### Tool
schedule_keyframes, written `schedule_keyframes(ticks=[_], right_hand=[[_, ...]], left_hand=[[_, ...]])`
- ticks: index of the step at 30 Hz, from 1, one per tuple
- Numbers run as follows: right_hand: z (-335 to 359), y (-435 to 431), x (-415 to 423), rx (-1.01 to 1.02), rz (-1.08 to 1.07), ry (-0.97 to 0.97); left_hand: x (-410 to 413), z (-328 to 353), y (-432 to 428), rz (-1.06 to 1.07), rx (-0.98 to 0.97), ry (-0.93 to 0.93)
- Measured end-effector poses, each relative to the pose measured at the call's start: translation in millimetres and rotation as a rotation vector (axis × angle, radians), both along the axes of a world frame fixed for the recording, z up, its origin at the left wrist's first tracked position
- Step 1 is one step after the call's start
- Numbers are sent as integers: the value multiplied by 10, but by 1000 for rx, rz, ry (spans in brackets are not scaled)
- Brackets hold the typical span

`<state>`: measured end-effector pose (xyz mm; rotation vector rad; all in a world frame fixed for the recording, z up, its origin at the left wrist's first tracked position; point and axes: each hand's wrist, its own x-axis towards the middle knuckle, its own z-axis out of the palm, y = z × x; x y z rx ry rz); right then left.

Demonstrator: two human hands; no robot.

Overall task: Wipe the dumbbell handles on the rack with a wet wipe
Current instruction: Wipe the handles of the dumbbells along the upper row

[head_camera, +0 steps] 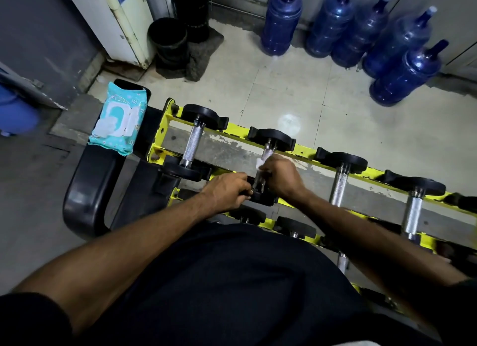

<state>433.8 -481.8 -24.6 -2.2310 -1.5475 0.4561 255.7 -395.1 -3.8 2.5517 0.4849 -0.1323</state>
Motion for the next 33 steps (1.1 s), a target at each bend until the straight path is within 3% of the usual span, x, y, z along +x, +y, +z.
schedule_keyframes(ticks=[2, 6, 8, 10, 12, 15, 17, 20, 22, 25, 30, 33], right_hand=[[-67, -91, -67, 50, -249, 210], [-236, 168, 91, 195, -1006, 809], [-289, 329, 215, 294, -1193, 1064], [-233, 379, 241, 255, -1176, 1212], [-164, 301, 178, 107, -1066, 1238], [-172, 115, 139, -44, -1072, 1322], [-150, 112, 173, -4, -1090, 1380], [-77, 258, 254, 245, -1183, 1449], [-41, 300, 216, 295, -1163, 1371], [-97, 130, 81, 228, -946, 1051], [-63, 19, 24, 150, -328, 259], [85, 213, 95, -38, 9, -242]], left_hand=[[5, 9, 10, 5, 7, -8], [22, 13, -5, 4, 12, -10], [20, 8, -9, 4, 16, -10], [15, 12, -4, -2, 15, -10], [13, 23, 6, -9, 12, -11], [17, 29, 24, -10, 5, -9], [22, 33, 25, -9, -5, -4], [35, 45, 16, -5, 1, 11], [42, 40, 9, -2, 12, 18], [48, 33, 14, 3, 9, 33], [56, 45, 20, -3, -2, 54], [57, 33, 14, 1, 8, 49]])
